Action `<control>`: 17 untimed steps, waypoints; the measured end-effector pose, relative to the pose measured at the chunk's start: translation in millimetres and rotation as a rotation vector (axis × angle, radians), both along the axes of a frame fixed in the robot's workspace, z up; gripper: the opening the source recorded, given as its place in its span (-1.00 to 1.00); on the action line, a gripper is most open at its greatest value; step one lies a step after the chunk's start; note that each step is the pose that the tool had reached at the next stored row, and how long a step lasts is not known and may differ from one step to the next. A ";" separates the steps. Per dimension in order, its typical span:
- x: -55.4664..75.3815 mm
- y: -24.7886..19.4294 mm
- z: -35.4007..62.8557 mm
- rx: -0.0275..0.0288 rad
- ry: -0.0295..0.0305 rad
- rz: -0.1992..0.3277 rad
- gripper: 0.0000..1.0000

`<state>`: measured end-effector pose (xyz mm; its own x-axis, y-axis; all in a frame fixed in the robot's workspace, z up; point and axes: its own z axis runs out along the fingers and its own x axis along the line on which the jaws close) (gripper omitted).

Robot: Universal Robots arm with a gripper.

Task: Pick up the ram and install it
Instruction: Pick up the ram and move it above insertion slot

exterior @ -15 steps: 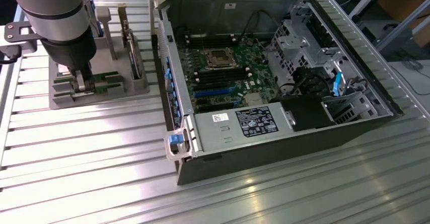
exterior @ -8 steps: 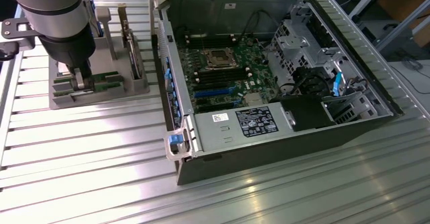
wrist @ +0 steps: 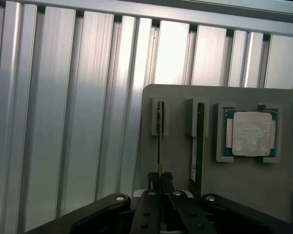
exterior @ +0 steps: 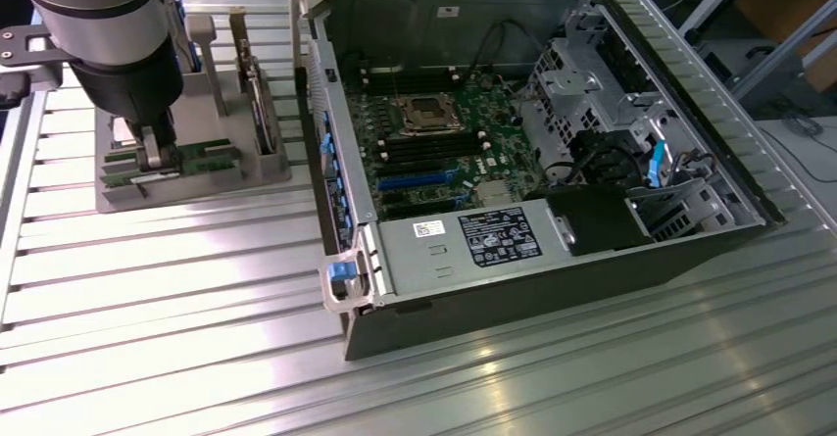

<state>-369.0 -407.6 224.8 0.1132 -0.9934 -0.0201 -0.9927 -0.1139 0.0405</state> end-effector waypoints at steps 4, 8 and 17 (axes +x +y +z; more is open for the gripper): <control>0.0 0.0 5.0 0.0000 0.0000 0.000 -0.76; 0.0 0.0 7.3 0.0001 -0.0002 0.000 -0.76; 0.0 0.0 9.6 0.0000 -0.0001 0.000 -0.76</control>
